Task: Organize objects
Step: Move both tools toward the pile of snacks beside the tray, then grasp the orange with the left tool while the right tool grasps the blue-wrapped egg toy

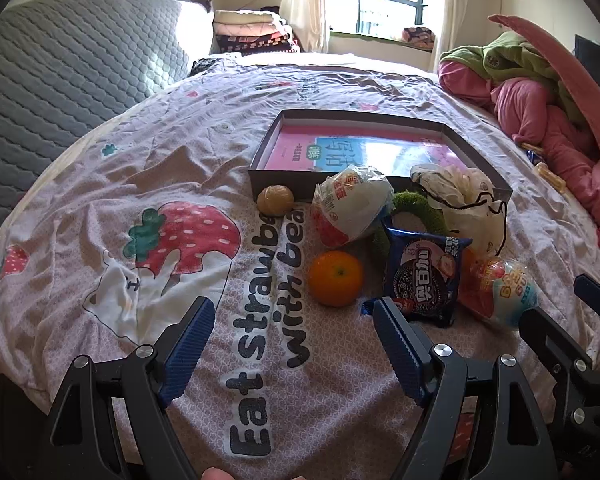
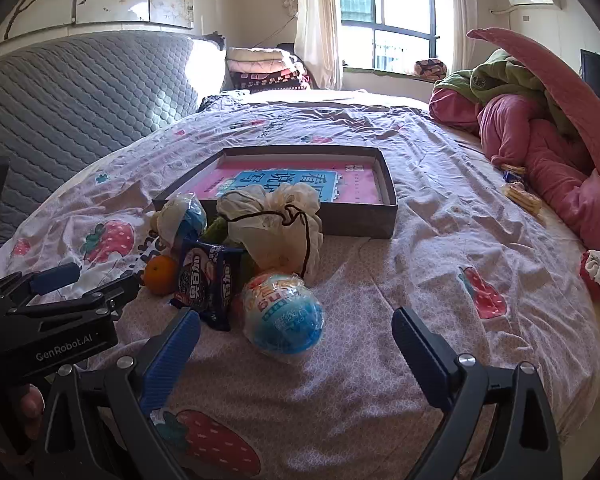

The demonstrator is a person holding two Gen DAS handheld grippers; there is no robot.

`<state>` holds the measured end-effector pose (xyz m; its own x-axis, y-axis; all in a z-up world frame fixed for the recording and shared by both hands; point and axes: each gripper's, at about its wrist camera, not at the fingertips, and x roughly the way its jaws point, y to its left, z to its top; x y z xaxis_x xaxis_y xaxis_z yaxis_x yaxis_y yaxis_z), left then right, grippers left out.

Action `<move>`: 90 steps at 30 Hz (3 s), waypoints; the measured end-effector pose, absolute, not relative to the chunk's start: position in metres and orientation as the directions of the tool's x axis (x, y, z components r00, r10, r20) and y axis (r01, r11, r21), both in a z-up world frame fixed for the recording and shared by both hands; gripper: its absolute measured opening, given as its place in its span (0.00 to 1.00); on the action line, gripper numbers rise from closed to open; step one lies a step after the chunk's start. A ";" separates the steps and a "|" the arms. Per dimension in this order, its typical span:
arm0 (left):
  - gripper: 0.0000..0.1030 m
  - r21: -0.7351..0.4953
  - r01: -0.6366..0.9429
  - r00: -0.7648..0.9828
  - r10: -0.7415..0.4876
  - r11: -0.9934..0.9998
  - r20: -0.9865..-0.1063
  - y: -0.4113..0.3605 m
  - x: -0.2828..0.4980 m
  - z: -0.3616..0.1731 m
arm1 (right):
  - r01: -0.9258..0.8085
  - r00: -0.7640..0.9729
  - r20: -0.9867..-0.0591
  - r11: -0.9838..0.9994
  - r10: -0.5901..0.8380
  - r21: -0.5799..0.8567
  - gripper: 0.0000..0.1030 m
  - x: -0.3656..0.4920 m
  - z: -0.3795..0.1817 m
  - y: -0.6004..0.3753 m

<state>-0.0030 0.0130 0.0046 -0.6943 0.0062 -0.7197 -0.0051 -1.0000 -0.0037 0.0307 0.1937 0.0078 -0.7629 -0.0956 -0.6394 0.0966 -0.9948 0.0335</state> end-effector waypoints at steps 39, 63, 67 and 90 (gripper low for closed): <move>0.80 -0.010 -0.028 -0.695 0.026 -1.000 -0.719 0.024 -0.006 0.006 | 0.108 -0.765 -0.635 -0.994 -0.106 0.036 0.94 0.030 0.010 0.193; 0.80 -0.039 -0.020 -0.661 0.043 -0.999 -0.749 0.020 -0.023 -0.002 | 0.095 -0.735 -0.673 -0.995 -0.088 0.027 0.94 0.016 0.000 0.197; 0.80 -0.044 -0.010 -0.656 0.040 -0.999 -0.754 0.016 -0.029 -0.004 | 0.097 -0.723 -0.685 -0.995 -0.088 0.025 0.94 0.012 -0.004 0.196; 0.80 -0.025 0.010 -0.591 0.014 -1.000 -0.806 0.020 -0.063 -0.031 | 0.082 -0.658 -0.748 -0.996 -0.086 0.043 0.81 -0.013 -0.026 0.189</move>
